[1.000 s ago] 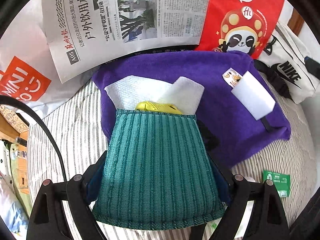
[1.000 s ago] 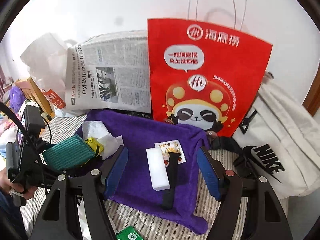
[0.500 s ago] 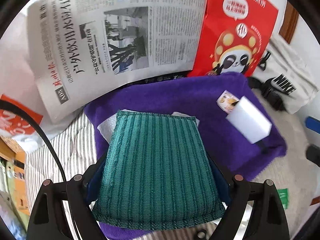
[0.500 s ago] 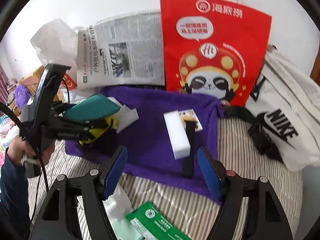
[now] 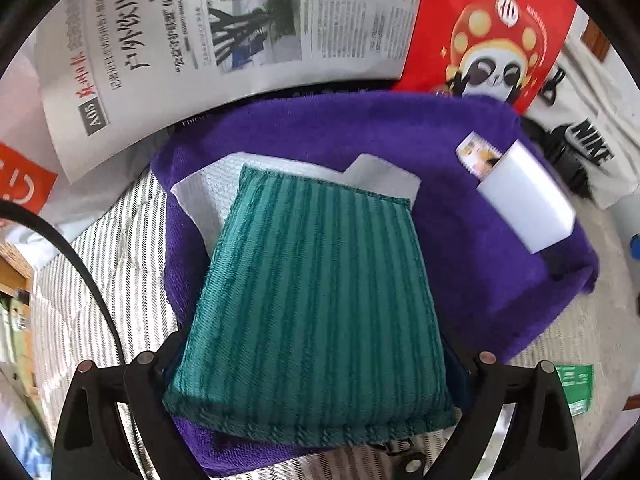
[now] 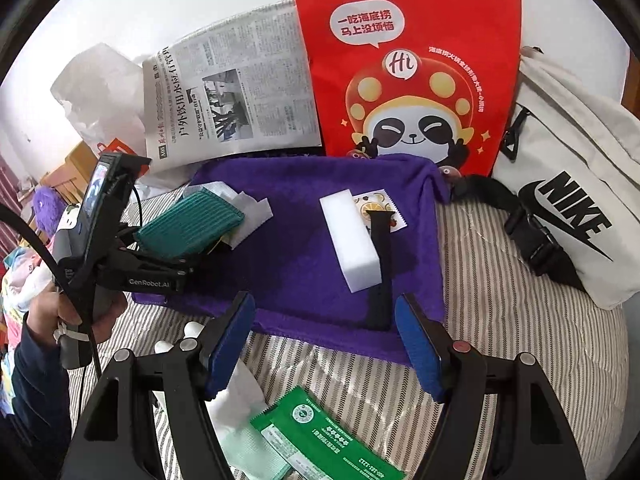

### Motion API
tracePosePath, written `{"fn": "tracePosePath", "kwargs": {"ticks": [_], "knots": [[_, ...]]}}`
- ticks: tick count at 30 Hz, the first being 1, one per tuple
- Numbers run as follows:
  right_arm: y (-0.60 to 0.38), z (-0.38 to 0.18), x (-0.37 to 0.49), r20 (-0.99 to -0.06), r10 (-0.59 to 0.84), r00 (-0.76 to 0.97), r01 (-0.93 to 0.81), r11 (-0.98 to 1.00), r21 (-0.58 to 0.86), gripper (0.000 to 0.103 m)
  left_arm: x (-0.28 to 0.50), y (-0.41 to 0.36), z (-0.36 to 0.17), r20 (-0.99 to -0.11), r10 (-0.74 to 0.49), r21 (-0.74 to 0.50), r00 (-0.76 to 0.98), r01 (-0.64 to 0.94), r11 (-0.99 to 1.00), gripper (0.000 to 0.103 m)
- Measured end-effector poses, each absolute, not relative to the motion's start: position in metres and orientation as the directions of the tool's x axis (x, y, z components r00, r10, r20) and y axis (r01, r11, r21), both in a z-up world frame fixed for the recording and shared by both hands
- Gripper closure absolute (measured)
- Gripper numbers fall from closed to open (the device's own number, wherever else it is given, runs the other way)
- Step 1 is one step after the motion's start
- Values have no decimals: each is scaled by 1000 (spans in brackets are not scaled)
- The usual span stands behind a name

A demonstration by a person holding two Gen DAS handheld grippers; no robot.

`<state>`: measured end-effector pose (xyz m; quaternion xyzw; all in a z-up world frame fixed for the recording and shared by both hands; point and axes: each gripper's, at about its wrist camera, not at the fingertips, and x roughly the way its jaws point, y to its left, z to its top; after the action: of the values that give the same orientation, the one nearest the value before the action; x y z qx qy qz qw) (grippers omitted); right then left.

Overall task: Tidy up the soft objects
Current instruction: 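Lower the teal cloth onto the towel over the pouch and open the left gripper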

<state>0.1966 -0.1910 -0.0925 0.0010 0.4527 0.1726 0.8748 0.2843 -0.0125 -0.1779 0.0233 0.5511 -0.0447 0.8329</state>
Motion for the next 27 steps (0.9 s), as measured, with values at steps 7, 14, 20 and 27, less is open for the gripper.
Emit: {"fn": "tracePosePath", "kwargs": {"ticks": [7, 14, 20, 27], "knots": [[-187, -100, 196, -804, 302, 512, -306, 939, 158, 31, 268, -1, -162, -899, -89, -52, 429, 97, 994, 6], [-184, -106, 196, -814, 300, 497, -303, 939, 161, 31, 252, -1, -158, -910, -93, -41, 405, 134, 990, 6], [-183, -109, 184, -817, 302, 491, -314, 936, 158, 31, 234, -7, -158, -914, -69, -13, 400, 141, 990, 6], [-193, -119, 167, -830, 283, 481, -290, 945, 155, 31, 201, 8, -151, -903, -64, -21, 426, 105, 994, 17]]}}
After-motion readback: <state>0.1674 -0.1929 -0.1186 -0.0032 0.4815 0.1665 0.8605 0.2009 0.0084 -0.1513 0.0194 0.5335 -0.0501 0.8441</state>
